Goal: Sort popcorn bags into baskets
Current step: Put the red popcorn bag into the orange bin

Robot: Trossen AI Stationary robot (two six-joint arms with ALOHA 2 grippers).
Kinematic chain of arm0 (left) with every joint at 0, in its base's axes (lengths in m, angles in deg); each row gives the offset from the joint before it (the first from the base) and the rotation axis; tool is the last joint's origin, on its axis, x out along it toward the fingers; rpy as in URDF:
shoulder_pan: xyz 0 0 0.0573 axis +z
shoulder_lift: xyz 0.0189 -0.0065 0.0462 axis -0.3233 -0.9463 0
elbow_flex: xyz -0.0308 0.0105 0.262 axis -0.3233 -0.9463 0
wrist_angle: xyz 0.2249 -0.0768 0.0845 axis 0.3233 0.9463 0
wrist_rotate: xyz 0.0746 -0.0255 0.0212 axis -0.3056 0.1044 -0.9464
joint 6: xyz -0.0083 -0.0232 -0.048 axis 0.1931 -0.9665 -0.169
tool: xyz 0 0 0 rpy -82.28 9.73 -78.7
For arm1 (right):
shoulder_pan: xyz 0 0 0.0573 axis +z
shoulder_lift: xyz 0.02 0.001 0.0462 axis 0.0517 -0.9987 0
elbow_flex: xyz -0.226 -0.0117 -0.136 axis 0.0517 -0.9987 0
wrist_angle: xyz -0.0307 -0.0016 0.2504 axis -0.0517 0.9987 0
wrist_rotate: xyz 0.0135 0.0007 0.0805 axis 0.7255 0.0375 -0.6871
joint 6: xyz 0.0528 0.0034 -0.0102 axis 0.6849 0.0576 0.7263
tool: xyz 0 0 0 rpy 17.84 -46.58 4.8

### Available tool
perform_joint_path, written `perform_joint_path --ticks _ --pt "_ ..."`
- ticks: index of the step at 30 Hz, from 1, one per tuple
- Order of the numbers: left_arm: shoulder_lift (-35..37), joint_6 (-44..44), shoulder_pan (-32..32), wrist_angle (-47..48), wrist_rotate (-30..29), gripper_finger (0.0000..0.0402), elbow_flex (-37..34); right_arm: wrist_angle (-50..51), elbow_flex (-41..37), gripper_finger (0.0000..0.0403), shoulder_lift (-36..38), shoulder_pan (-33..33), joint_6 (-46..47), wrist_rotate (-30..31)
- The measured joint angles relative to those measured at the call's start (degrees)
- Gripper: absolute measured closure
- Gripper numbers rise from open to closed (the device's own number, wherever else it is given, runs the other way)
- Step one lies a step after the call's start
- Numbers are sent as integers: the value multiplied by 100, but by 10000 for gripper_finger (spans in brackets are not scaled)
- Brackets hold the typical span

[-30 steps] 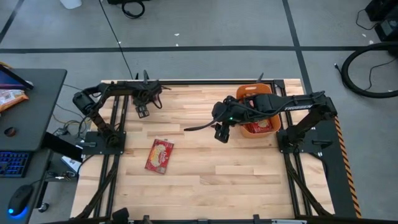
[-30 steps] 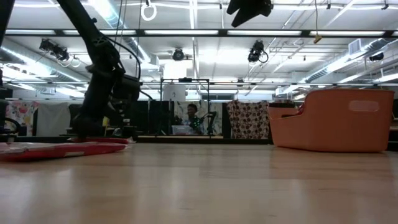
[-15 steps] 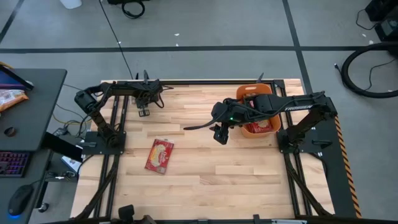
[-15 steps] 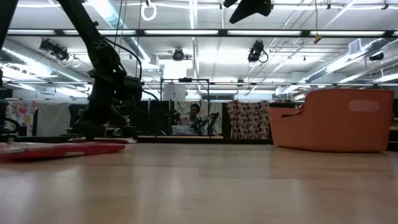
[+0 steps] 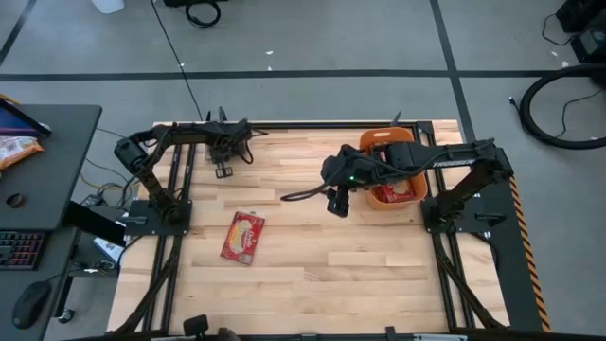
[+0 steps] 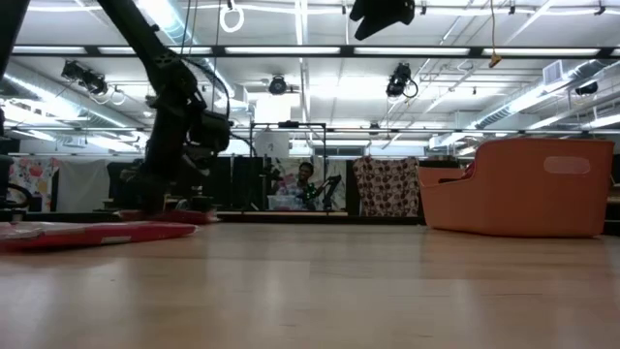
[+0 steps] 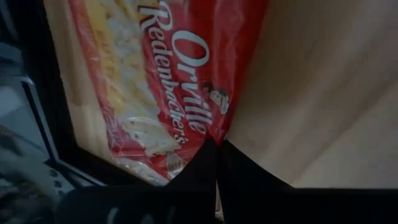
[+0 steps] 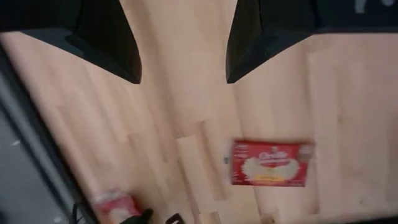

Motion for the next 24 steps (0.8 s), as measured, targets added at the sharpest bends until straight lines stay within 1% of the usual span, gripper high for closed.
perform_joint_path --ticks 5,8,15,19,21,24 --pt "87 -571 -318 541 679 400 443 0 0 165 0 -323 -415 181" --pt "189 -894 -584 740 1322 400 707 -4 0 165 -34 -550 -588 155" --pt "576 -1421 -1353 943 2767 401 1306 -88 -7 164 -183 -964 -1348 -714" --pt "754 -1704 -1780 970 3581 401 1683 -235 -17 156 -269 -1062 -1983 -938" --pt "767 -1851 -1994 918 3810 401 1908 -313 -17 148 -328 -1088 -2177 -973" --pt "783 -2140 -2300 938 4082 401 2187 -350 -20 133 -363 -1128 -2219 -977"
